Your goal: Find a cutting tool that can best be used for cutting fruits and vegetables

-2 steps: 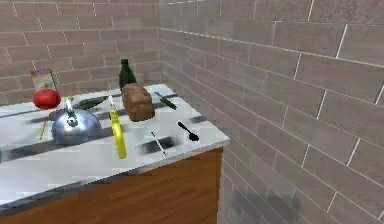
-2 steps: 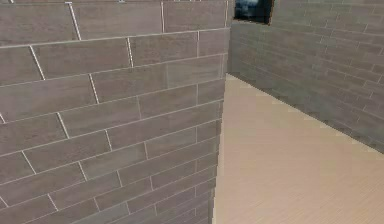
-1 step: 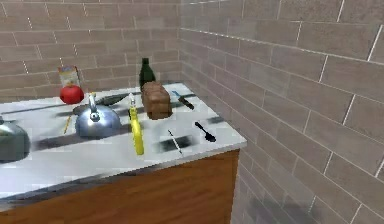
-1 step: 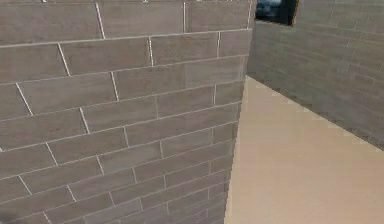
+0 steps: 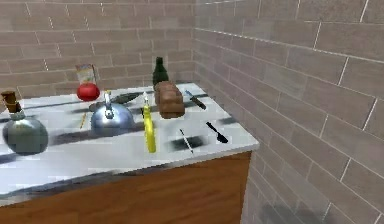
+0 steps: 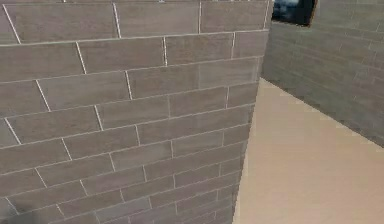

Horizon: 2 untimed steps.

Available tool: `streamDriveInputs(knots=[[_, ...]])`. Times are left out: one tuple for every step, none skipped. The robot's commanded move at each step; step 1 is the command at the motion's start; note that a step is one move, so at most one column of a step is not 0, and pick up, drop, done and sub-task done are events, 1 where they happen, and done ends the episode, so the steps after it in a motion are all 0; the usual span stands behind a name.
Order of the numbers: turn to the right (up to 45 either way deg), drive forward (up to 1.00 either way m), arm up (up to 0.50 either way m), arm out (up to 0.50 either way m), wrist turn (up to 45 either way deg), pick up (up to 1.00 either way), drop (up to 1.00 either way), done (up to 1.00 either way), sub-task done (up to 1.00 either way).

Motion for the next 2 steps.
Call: streamDriveInputs(knots=[[0.0, 1.00, 0.00, 0.00, 0.0, 0.00, 0.00, 0.00, 0.00], [0.0, 0.00, 0.00, 0.00, 0.0, 0.00, 0.00, 1.00, 0.00]])
